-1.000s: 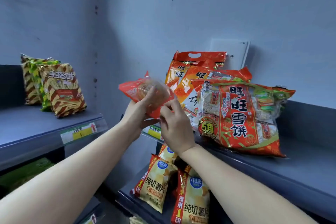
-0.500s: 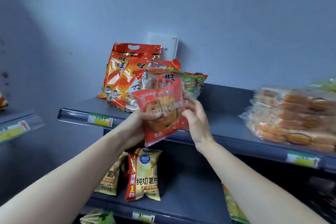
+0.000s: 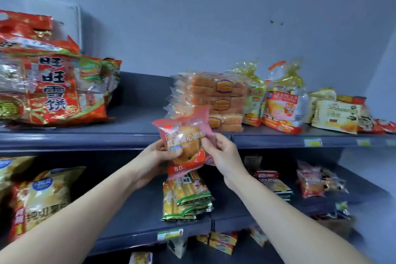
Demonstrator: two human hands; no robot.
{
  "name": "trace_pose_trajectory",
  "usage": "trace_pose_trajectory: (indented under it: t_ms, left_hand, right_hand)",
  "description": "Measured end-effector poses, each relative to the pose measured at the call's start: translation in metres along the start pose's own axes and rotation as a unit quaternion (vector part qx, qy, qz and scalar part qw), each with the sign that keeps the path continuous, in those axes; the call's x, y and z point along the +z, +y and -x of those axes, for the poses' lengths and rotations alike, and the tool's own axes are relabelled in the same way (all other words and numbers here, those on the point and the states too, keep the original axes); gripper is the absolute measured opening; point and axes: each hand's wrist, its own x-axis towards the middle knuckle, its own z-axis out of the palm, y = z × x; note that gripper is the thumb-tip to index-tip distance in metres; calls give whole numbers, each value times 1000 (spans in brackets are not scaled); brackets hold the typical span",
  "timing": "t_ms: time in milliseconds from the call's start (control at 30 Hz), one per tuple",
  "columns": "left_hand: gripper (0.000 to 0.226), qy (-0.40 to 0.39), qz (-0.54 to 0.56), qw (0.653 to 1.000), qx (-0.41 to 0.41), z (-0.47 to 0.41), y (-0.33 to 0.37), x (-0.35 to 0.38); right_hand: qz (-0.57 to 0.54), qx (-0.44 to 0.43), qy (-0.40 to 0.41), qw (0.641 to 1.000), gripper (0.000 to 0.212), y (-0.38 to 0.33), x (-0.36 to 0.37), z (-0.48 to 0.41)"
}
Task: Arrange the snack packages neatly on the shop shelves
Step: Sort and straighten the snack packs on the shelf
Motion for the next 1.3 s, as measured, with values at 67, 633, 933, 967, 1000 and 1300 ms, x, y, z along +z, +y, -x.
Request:
trace_pose_trajectory:
  t_ms: [67, 633, 933, 967, 1000, 1300]
  left_hand:
    - [89, -11, -45, 999, -20, -20, -22, 42]
    - [36, -102, -164, 976, -101, -186, -167, 311]
    - [41, -170, -250, 945, -126, -305, -244, 397]
    - [25, -172, -250, 944, -133, -317, -251, 407]
    - [19, -174, -256, 941, -137, -330, -258, 418]
    - [31, -172, -338, 911, -162, -419, -321, 482]
  right_hand:
    - [4, 11, 25, 1000, 12, 12, -46, 5]
    - [122, 183, 39, 975, 60, 130, -356, 27]
    - [173, 276, 87, 941, 49, 213, -468, -28]
    - [176, 284, 93, 938, 51, 221, -479, -36]
    - [178, 292, 100, 934, 56, 230, -490, -42]
    - [202, 337, 109, 913, 37, 306, -573, -88]
